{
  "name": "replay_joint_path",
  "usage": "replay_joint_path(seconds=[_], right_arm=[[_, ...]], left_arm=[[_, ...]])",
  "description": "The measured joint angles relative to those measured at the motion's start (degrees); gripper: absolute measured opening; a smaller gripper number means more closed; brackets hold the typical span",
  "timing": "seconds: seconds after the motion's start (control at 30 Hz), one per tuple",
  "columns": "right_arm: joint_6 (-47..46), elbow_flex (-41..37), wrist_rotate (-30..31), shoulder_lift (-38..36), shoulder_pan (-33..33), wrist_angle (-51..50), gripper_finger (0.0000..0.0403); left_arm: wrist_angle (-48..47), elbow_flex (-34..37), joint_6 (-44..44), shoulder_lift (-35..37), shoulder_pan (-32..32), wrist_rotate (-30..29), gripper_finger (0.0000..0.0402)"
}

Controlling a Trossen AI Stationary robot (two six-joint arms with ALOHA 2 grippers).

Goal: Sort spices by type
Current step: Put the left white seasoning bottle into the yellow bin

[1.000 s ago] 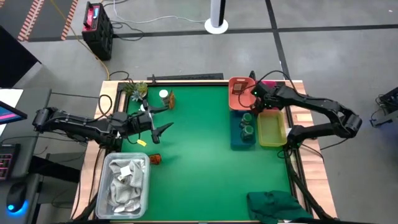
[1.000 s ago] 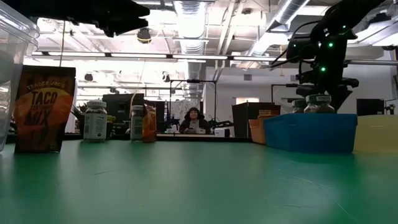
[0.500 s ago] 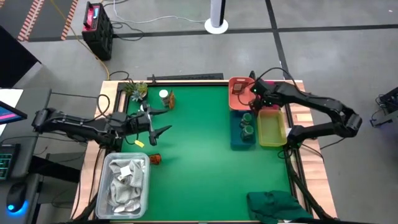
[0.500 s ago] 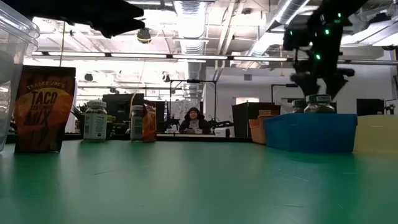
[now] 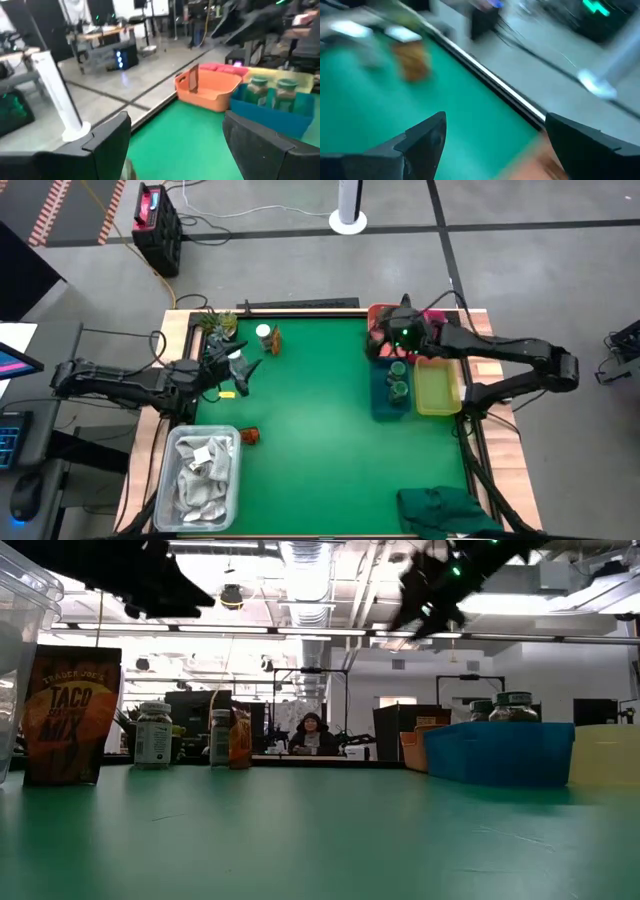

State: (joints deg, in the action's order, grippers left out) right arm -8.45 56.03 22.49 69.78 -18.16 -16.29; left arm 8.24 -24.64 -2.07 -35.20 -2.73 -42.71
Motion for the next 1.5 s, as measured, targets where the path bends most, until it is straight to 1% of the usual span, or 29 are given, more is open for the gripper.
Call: replay_joint_path(seconds=[0.1,0.23,0.3,0.37,0.5,0.67,0.83,0.9,1.0,1.07,1.23,1.37,1.5], right_arm=[[4.0,0.0,-4.2,1.8,3.4,9.5,0.0362],[5.9,0.0,-5.0,4.9,7.1,17.3,0.0362],[6.5,0.0,-5.9,7.1,8.6,19.2,0.0362],[7.5,0.0,-6.4,9.7,9.8,21.0,0.0363],[10.2,-0.1,-6.6,15.2,11.6,26.1,0.0363],[12.5,-0.1,-9.4,19.4,11.3,29.8,0.0363],[14.5,-0.1,-9.5,20.3,11.3,29.4,0.0363],[15.4,-0.1,-9.5,20.3,11.3,29.4,0.0363],[16.6,-0.1,-9.5,20.3,11.0,30.1,0.0363],[17.2,-0.1,-9.5,20.3,10.8,30.8,0.0362],[17.6,-0.1,-9.6,20.3,11.0,30.0,0.0358],[17.6,-0.1,-9.6,20.3,11.1,29.3,0.0352],[17.6,-0.1,-9.6,20.3,11.1,28.6,0.0346]], left_arm=[[-7.3,-2.5,3.3,-0.1,1.5,0.4,0.0302],[-25.5,-8.4,9.7,0.0,3.4,4.3,0.0302],[-35.0,-11.0,13.0,0.0,4.1,6.6,0.0302],[-42.3,-13.1,16.0,-0.1,4.6,8.1,0.0302],[-54.1,-17.4,20.8,-0.1,5.2,10.1,0.0302],[-64.4,-23.3,25.1,-0.5,5.7,12.8,0.0302],[-71.4,-27.5,27.9,-1.5,5.7,13.7,0.0302],[-72.4,-27.8,28.6,-2.5,6.0,13.6,0.0302],[-73.2,-27.8,27.9,-5.3,8.3,13.1,0.0302],[-73.2,-27.8,25.0,-8.1,10.9,12.9,0.0302],[-73.2,-27.8,14.0,-15.6,19.5,13.1,0.0302],[-72.0,-27.8,4.4,-20.4,27.1,17.0,0.0302],[-70.3,-28.1,-2.7,-23.3,33.0,23.6,0.0302]])
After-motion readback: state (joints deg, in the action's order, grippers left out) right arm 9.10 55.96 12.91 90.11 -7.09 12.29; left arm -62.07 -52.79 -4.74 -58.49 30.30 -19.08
